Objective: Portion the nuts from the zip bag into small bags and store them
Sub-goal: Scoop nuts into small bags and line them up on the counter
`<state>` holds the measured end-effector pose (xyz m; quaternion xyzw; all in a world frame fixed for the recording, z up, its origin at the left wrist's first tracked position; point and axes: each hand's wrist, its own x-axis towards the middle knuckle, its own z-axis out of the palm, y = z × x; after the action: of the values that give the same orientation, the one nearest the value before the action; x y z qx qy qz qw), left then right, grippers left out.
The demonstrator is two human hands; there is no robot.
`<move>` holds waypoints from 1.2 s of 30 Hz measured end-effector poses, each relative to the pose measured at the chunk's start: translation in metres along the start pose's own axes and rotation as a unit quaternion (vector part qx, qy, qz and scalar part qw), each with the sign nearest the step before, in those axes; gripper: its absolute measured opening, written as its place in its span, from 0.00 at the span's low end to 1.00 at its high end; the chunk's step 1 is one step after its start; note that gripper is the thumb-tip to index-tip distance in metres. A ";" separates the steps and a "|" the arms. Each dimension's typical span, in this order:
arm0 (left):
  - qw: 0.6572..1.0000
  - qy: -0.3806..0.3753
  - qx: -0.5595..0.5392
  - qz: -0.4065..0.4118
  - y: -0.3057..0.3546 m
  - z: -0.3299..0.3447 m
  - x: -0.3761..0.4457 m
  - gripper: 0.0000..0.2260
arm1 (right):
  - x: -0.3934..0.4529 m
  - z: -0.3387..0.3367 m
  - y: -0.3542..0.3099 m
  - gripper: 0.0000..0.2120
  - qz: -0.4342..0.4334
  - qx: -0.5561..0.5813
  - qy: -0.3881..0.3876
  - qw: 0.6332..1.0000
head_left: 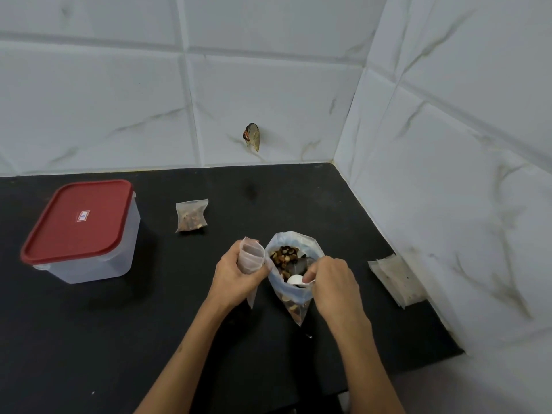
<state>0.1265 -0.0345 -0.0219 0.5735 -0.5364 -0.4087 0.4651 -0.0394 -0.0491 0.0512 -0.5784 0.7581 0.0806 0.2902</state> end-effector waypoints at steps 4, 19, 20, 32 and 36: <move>0.998 -0.050 0.021 -0.041 -0.003 -0.003 0.001 0.08 | -0.006 0.023 -0.003 0.11 -0.061 0.014 0.100 0.993; 0.986 -0.105 0.104 -0.082 -0.005 -0.009 0.009 0.21 | 0.015 0.014 0.018 0.15 -0.056 0.082 0.230 0.968; 0.984 -0.110 0.110 -0.084 -0.004 -0.009 0.009 0.21 | 0.019 0.016 0.018 0.15 -0.042 0.069 0.227 0.971; 0.983 -0.143 0.075 -0.089 -0.007 -0.003 0.008 0.15 | 0.036 0.040 0.001 0.09 -0.114 0.089 0.214 0.966; 0.986 -0.136 0.023 -0.090 -0.005 0.000 0.006 0.12 | 0.044 0.039 0.000 0.10 -0.095 0.121 0.179 0.972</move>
<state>0.1280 -0.0404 -0.0269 0.5693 -0.5501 -0.5103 0.3359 -0.0329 -0.0676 -0.0040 -0.6133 0.7435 -0.1451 0.2239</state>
